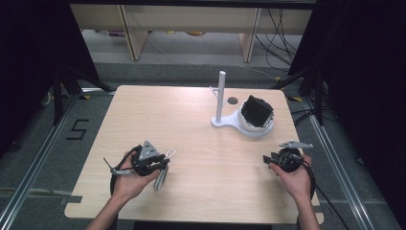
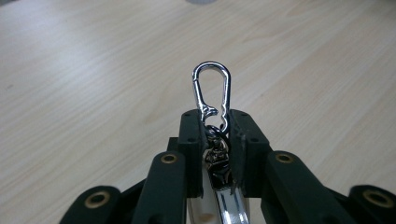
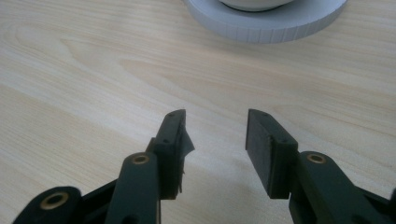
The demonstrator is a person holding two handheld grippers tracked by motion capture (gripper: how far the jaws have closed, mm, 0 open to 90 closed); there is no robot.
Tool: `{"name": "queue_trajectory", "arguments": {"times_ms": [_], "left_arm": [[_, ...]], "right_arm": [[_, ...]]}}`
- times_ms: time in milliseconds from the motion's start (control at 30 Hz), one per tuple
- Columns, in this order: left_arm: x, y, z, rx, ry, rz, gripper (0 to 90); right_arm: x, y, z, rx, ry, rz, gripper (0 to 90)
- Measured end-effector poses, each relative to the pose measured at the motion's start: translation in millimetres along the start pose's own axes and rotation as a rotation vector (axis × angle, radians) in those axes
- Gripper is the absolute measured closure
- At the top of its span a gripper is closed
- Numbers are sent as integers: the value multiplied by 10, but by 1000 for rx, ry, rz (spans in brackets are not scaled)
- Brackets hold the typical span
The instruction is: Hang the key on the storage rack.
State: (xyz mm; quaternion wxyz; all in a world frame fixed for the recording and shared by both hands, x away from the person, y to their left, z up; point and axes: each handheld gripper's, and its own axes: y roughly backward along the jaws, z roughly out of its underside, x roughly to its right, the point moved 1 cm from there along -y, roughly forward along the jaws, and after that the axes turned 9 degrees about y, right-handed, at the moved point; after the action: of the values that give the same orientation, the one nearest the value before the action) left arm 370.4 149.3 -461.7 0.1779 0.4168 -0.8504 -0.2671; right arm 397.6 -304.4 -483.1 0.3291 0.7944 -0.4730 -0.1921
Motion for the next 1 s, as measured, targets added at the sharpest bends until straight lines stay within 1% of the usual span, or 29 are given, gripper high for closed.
{"name": "queue_trajectory", "arguments": {"times_ms": [33,67,100,167,200,233,267,300,333,367,433,467,500,533,567,600,633,700,733,800,833,900,933,1000], "left_arm": [[-10,11,-8,-2,-14,-9,756],[-12,18,-17,6,-13,-4,756],[-1,12,-26,34,6,-9,756],[-7,8,-39,62,10,-8,756],[5,1,-44,86,25,-11,756],[2,-3,-50,100,29,-10,757],[-9,-4,-57,109,21,-9,757],[1,-18,-63,133,40,-6,757],[3,-17,-70,145,41,-11,756],[3,-22,-79,158,43,-10,757],[4,-32,-96,185,46,-3,756],[3,-31,-105,192,44,-7,757],[1,-33,-118,204,43,-11,757],[1,-37,-128,212,45,-11,757],[-2,-41,-144,225,44,-10,757],[-5,-44,-157,231,42,-12,757],[-7,-50,-168,243,45,-15,757],[-13,-63,-186,265,48,-6,757],[-10,-62,-196,275,49,-11,757],[-6,-70,-221,302,52,-9,757],[-4,-74,-234,313,51,-4,757],[0,-89,-258,334,51,5,756],[0,-95,-267,339,51,8,757],[-3,-113,-286,357,56,19,757]], "right_arm": [[-1,-1,0,0,-1,-1,588],[-1,-1,0,1,0,-1,588],[-1,-2,0,1,0,-1,588],[0,-4,1,2,1,-1,587],[0,-5,2,4,1,-1,587],[4,-4,5,3,6,0,587],[4,-4,7,5,5,0,587],[10,-9,12,10,15,2,586],[10,-17,14,18,8,-2,585],[21,-25,22,26,22,2,585],[19,-25,27,33,16,3,581],[-9,-22,27,40,-14,3,580],[-8,-23,27,38,-17,14,580],[-23,-12,23,40,-46,-3,580],[-21,-13,24,42,-46,-5,580],[17,-15,27,47,-11,2,580],[21,-17,29,49,-10,-1,580],[33,-16,36,55,-3,-2,579],[29,-10,36,52,-11,-5,579],[33,-7,40,54,-11,-1,580],[46,-17,49,68,3,5,580],[43,-9,47,59,-8,10,580],[20,-4,47,55,-27,16,580],[36,9,46,54,-2,14,580]]}}
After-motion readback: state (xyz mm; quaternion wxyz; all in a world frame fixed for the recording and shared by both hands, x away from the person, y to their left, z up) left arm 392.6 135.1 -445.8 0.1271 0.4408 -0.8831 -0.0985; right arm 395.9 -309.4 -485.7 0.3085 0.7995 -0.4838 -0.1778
